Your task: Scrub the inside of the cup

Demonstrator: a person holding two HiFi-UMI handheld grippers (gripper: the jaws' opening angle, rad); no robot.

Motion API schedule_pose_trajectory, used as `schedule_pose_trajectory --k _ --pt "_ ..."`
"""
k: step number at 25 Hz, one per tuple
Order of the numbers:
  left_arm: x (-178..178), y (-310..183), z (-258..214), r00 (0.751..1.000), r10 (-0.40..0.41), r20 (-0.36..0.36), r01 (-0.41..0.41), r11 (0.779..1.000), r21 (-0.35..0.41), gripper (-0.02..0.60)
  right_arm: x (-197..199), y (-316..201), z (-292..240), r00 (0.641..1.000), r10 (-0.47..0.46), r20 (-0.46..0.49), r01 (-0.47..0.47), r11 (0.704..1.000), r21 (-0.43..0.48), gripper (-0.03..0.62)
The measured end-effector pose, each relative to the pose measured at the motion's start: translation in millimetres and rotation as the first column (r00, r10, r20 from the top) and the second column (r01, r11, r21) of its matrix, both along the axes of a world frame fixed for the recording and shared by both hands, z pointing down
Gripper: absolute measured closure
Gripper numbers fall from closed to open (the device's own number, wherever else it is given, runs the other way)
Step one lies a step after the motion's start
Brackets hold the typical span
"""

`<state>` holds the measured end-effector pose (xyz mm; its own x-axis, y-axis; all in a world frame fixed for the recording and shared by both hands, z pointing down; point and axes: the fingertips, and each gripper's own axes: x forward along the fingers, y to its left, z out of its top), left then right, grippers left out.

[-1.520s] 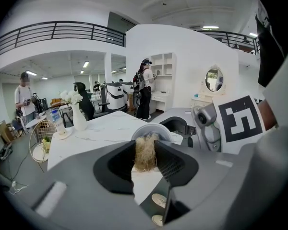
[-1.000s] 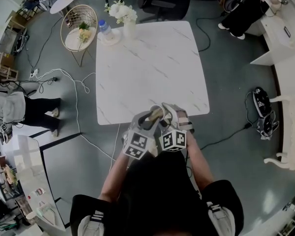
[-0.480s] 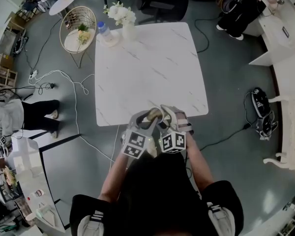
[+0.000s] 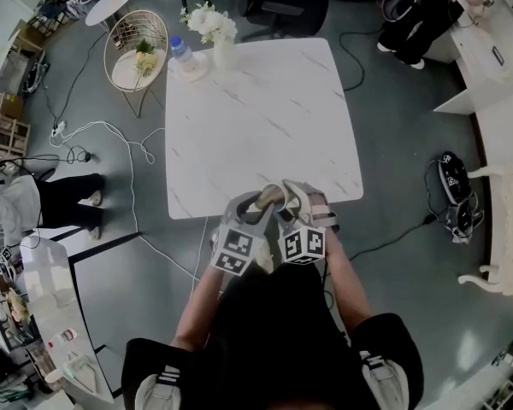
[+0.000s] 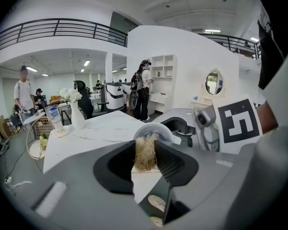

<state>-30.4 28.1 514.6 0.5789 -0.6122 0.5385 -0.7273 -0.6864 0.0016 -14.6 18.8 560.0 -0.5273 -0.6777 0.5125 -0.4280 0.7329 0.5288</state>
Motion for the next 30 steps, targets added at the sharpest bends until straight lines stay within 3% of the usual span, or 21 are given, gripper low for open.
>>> schedule_pose_trajectory --k 19,30 --pt "3.9 8.4 7.4 0.999 0.035 0.011 -0.035 0.999 -0.029 0.451 -7.7 -1.6 5.6 1.0 -0.005 -0.018 0.005 1.0 -0.007 0.303" --pt "-7.1 1.3 5.7 1.0 0.002 0.01 -0.002 1.0 -0.015 0.451 -17.2 7.8 6.0 0.999 -0.039 -0.016 0.039 0.999 -0.005 0.303"
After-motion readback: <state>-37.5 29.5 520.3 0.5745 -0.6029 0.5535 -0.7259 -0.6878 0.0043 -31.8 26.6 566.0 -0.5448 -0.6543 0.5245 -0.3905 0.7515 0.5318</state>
